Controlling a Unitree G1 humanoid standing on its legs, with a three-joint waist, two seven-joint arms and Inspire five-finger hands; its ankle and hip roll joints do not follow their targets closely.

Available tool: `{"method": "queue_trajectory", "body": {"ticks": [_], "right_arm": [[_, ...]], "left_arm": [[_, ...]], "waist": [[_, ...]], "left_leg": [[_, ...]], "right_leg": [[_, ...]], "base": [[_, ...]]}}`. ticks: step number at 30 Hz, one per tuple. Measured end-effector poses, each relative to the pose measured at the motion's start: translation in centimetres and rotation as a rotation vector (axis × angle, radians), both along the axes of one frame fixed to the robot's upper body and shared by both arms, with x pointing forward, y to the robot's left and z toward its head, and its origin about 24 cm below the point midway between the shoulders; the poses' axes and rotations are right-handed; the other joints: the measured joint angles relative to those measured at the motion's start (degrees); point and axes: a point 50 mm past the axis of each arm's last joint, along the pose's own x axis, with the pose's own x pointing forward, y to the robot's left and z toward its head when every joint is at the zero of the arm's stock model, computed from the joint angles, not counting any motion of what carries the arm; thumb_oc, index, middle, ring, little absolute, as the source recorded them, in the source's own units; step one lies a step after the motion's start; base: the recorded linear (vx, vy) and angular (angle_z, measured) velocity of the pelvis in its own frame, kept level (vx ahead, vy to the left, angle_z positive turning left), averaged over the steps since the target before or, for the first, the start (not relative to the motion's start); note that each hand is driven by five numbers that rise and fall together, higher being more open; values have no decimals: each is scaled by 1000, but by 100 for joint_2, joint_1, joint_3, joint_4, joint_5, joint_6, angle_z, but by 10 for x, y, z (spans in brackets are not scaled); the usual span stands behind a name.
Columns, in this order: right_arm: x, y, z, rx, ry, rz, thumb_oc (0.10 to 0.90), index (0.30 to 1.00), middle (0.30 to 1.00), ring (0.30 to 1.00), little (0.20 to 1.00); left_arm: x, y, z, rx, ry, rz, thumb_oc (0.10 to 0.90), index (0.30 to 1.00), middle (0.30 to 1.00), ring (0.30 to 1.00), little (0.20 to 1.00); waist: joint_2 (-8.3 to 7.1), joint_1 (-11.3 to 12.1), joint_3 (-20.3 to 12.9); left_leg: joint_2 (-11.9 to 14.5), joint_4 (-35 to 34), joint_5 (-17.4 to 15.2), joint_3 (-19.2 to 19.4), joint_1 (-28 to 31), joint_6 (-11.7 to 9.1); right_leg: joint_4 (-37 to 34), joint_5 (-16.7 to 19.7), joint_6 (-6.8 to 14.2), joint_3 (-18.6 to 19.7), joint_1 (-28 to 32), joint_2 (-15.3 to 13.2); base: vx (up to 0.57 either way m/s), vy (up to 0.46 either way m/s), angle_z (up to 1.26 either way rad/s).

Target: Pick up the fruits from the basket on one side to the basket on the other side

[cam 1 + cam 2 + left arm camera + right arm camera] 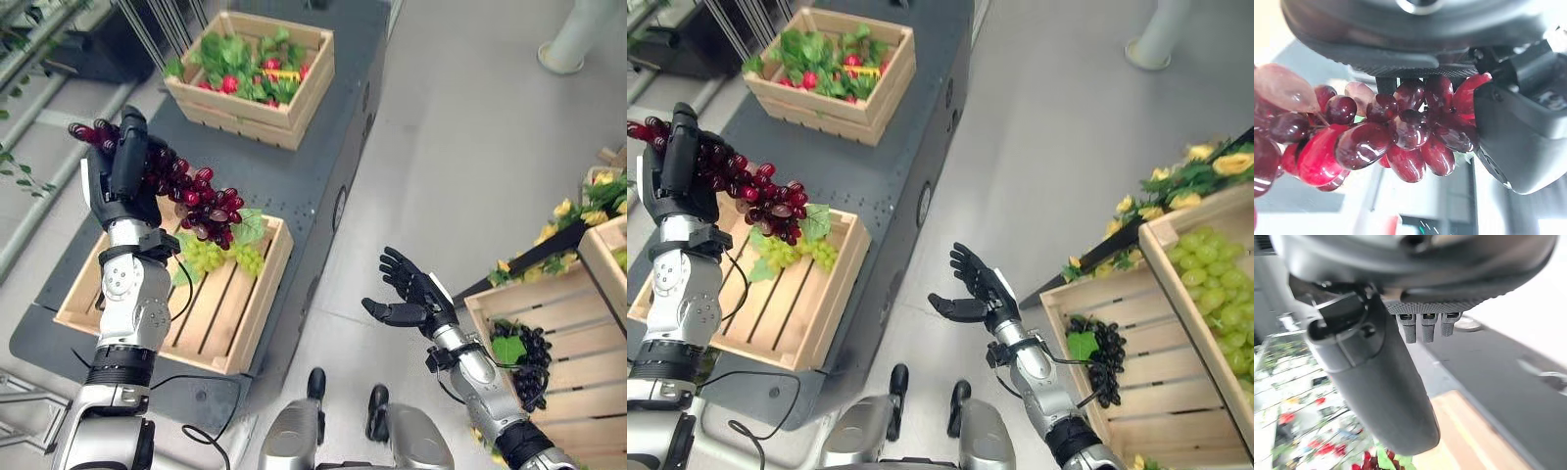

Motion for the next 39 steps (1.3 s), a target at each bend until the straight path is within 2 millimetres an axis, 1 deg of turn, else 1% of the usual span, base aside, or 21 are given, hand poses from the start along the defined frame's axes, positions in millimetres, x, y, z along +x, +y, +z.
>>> {"method": "queue_trajectory", "body": {"ticks": [2, 4, 6, 11, 13, 15, 17, 21, 22, 24, 30, 32, 36, 39], "right_arm": [[6, 3, 7, 2, -29, 18, 800, 900, 900, 900, 900], [12, 8, 18, 10, -69, 32, 800, 900, 900, 900, 900], [17, 12, 27, 21, -106, 46, 800, 900, 900, 900, 900], [21, 14, 38, 111, -120, 59, 800, 900, 900, 900, 900], [24, 14, 39, 149, -97, 68, 800, 900, 900, 900, 900], [26, 15, 39, 169, -72, 70, 800, 900, 900, 900, 900], [30, 16, 40, 200, -41, 69, 800, 900, 900, 900, 900], [39, 21, 49, 197, -30, 92, 800, 900, 900, 900, 900], [41, 22, 50, 200, -23, 102, 800, 900, 900, 900, 900], [45, 25, 56, 221, -11, 140, 800, 900, 900, 900, 900], [62, 39, 81, 214, -16, 222, 800, 900, 900, 900, 900], [65, 44, 88, 205, -27, 243, 800, 900, 900, 900, 900], [72, 53, 100, 183, -36, 278, 800, 900, 900, 900, 900], [75, 57, 108, 168, -45, 298, 800, 900, 900, 900, 900]], "left_arm": [[1, -8, 1, 22, -4, -47, 400, 300, 300, 300, 300], [3, -15, -1, 42, 4, -88, 400, 300, 300, 300, 300], [3, -18, -2, 53, 11, -111, 400, 300, 300, 300, 300], [3, -26, 3, 66, 1, -163, 400, 300, 300, 300, 300], [3, -31, 4, 67, -9, -190, 400, 300, 300, 300, 300], [6, -40, 4, 81, -4, -228, 400, 300, 300, 300, 300], [8, -56, 1, 52, -12, -277, 400, 300, 300, 300, 300], [11, -77, -3, 36, 5, -349, 400, 300, 300, 300, 300], [12, -79, -3, 40, 11, -360, 400, 300, 300, 300, 300], [14, -84, 0, 51, 13, -383, 400, 300, 300, 300, 300], [24, -116, 30, 135, -47, -520, 400, 300, 300, 300, 300], [26, -124, 36, 163, -60, -560, 400, 300, 300, 300, 300], [28, -144, 43, 254, -46, -672, 400, 300, 300, 300, 300], [28, -153, 41, 289, -27, -729, 400, 300, 300, 300, 300]], "waist": [[6, 1, -163], [5, -6, -420], [8, -6, -532], [1, -57, -700], [1, -87, -700], [1, -97, -700], [0, -103, -700], [-3, -115, -702], [-4, -116, -702], [-4, -142, -703], [-6, -140, -704], [-6, -142, -704], [-7, -144, -704], [-11, -156, -713]], "left_leg": [[-11, -148, 7, -15, 179, 11], [-16, -306, 21, -53, 282, 31], [-19, -461, 30, -120, 436, 45], [-58, -832, 144, -124, 676, 93], [-75, -842, 154, -133, 680, 107], [-89, -846, 163, -135, 678, 119], [-105, -861, 181, -136, 673, 143], [-112, -870, 197, -133, 659, 150], [-113, -870, 202, -134, 658, 149], [-109, -870, 206, -135, 659, 146], [-107, -870, 212, -137, 671, 143], [-110, -870, 212, -138, 696, 143], [-109, -882, 212, -140, 769, 143], [-106, -881, 212, -136, 779, 144]], "right_leg": [[-338, 108, 43, 6, 265, 26], [-725, 252, 80, 18, 448, 50], [-1049, 386, 104, 41, 663, 71], [-1721, 699, 164, 74, 1028, 84], [-1742, 716, 173, 77, 1040, 72], [-1743, 722, 184, 86, 1036, 61], [-1743, 735, 205, 96, 1022, 48], [-1743, 762, 221, 164, 985, 41], [-1743, 766, 222, 163, 984, 41], [-1743, 771, 217, 163, 985, 44], [-1742, 779, 214, 159, 1001, 44], [-1742, 780, 214, 159, 1029, 41], [-1742, 779, 214, 166, 1092, 42], [-1742, 780, 214, 181, 1096, 46]], "base": [[39, -68, 0], [42, -67, -4], [42, -67, -8], [36, -59, -5], [-3, -38, 1], [-8, -48, 1], [14, -51, 0], [26, -52, -6], [23, -64, -1], [16, -58, 0], [7, -27, 0], [0, 0, 0], [0, 0, 0], [0, 0, 0]]}}
